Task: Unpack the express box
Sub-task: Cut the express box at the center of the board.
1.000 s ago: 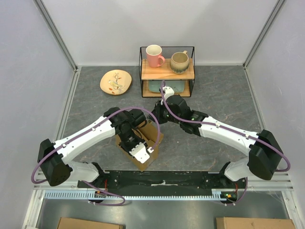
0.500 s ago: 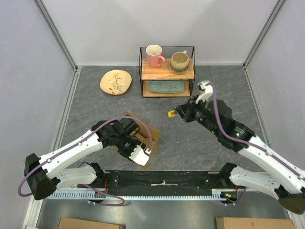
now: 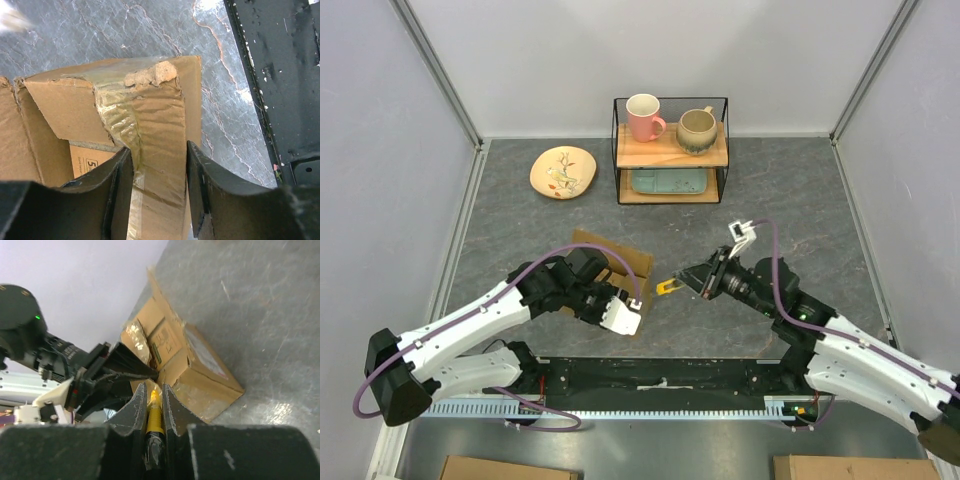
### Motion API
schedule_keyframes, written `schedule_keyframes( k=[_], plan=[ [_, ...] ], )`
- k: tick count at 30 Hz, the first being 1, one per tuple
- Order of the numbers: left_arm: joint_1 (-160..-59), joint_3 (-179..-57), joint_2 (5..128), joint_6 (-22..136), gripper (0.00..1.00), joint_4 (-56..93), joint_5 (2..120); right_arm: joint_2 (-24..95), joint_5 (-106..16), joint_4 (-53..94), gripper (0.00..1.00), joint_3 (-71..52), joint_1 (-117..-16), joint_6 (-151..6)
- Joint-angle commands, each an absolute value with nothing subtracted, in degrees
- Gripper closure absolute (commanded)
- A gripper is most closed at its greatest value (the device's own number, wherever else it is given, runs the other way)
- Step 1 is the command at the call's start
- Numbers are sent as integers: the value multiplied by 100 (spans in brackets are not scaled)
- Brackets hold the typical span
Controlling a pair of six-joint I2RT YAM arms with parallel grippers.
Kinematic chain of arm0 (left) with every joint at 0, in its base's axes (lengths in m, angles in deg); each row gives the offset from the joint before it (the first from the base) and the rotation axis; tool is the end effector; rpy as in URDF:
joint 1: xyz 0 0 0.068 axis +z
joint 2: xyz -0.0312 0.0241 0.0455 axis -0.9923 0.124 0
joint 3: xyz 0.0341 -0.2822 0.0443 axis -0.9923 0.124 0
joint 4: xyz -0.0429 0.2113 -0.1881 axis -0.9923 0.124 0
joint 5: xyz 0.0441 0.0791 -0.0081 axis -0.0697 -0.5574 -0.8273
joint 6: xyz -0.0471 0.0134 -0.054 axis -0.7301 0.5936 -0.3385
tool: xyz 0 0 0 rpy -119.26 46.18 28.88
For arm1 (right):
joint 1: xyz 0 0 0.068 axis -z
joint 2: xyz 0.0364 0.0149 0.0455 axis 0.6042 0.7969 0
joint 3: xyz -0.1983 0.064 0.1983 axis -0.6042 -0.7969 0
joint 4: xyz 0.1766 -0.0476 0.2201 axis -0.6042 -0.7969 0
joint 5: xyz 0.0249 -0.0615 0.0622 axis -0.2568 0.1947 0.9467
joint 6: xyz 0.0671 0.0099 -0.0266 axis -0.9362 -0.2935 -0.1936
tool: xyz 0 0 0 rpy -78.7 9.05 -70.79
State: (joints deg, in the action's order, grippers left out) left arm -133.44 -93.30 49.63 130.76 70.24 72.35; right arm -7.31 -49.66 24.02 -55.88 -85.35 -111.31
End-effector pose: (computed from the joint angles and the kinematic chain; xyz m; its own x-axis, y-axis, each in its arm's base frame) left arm 0.1222 -0.1804 0.2429 0.4797 0.7322 -0.4835 0.8767 -0.3773 0.2985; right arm 0.1379 0.1593 0.2903 -0.6079 0.3931 -0.6899 -0.4988 0.4869 0.7170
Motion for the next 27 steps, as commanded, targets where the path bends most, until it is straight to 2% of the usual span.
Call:
schedule_keyframes(
  k=[1,7,27],
  plan=[
    [-13332,-9115,5134,12860,54,6742,6649,-219,-4692,3938,100,-5721,-8744,-11442],
    [-13332,-9159,5196,12886,55,6741,6561,90,-4921,4502,100,-5976,-8788,-11573],
    [-13332,-9282,5011,13000,57,6847,6543,784,-5387,4582,100,-6082,-8832,-11328]
  ],
)
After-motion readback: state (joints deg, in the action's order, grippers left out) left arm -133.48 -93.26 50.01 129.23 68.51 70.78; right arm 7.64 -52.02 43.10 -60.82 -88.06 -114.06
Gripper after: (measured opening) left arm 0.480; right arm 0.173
